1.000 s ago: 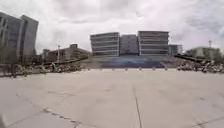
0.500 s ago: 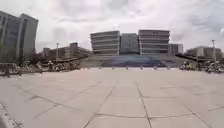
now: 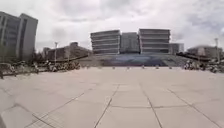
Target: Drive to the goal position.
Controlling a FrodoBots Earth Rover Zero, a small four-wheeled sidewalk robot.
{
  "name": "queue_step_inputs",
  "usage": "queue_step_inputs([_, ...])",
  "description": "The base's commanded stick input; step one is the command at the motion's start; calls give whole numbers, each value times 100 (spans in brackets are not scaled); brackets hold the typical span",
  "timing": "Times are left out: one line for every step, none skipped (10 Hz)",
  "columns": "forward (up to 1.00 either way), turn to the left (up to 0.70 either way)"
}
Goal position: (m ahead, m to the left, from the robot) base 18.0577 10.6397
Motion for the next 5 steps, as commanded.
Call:
queue_step_inputs([100,2])
queue_step_inputs([100,2])
queue_step_inputs([100,2])
queue_step_inputs([100,2])
queue_step_inputs([100,1])
